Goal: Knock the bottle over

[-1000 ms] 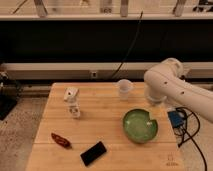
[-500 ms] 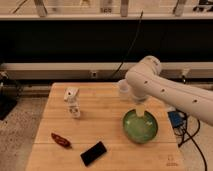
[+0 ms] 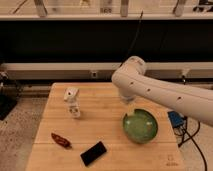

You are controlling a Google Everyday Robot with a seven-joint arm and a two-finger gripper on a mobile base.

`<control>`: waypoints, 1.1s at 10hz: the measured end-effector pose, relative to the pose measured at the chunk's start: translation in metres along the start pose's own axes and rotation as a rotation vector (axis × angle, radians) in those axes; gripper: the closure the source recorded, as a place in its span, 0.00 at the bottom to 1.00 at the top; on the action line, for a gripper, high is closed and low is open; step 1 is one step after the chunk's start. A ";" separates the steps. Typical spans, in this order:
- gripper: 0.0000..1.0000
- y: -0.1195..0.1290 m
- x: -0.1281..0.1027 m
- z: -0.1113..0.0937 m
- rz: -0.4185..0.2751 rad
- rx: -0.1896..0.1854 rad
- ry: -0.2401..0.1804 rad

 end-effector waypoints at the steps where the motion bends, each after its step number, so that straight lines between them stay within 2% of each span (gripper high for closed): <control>1: 0.20 -0.001 -0.003 0.001 -0.008 0.001 0.001; 2: 0.20 -0.001 -0.005 0.001 -0.016 -0.001 0.004; 4: 0.20 -0.009 -0.027 0.003 -0.045 0.010 -0.009; 5: 0.20 -0.009 -0.028 0.003 -0.050 0.010 -0.008; 6: 0.25 -0.011 -0.032 0.004 -0.065 0.010 -0.008; 9: 0.51 -0.017 -0.049 0.007 -0.101 0.018 -0.016; 10: 0.54 -0.020 -0.058 0.008 -0.110 0.020 -0.022; 11: 0.51 -0.020 -0.061 0.009 -0.116 0.020 -0.023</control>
